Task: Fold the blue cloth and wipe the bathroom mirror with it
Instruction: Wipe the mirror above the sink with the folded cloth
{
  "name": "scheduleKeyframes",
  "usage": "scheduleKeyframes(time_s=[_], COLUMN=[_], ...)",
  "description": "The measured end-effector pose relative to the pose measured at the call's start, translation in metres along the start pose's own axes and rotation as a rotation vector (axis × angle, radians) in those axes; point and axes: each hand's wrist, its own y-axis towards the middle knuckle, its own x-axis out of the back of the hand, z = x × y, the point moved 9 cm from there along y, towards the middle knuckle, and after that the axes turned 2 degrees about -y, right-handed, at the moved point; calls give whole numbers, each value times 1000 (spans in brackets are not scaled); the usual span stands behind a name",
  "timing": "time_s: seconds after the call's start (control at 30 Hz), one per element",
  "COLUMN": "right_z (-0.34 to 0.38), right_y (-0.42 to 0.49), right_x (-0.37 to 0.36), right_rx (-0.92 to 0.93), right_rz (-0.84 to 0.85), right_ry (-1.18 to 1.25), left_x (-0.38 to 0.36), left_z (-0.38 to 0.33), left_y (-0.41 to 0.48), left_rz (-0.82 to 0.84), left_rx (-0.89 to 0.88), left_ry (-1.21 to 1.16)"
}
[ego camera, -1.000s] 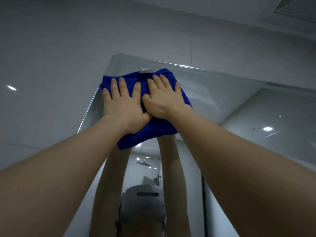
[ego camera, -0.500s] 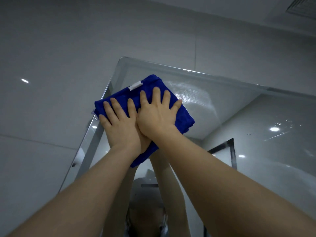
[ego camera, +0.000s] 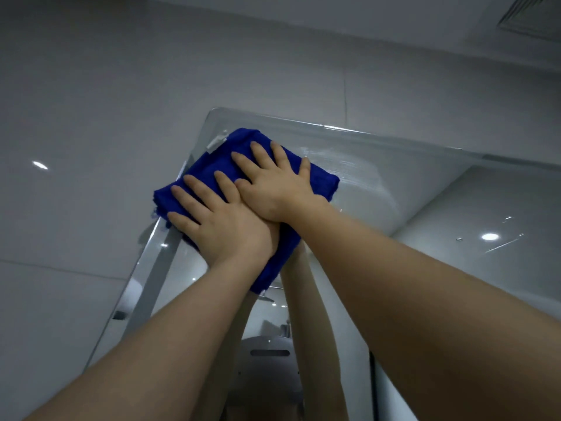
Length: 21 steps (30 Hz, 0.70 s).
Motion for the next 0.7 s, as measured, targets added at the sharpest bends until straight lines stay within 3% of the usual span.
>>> scheduleKeyframes(time_s=[0.13, 0.3, 0.7], right_z=[-14, -67, -208], right_y=[3, -10, -91], right_x=[10, 19, 41], right_rx=[-4, -149, -379], right_rz=[-23, -77, -88], right_ry=[2, 39, 74], left_x=[0, -8, -39], left_z=[-14, -62, -195], left_y=[9, 6, -64], left_rz=[-9, 14, 57], left_rx=[-23, -162, -409], left_ry=[28, 45, 57])
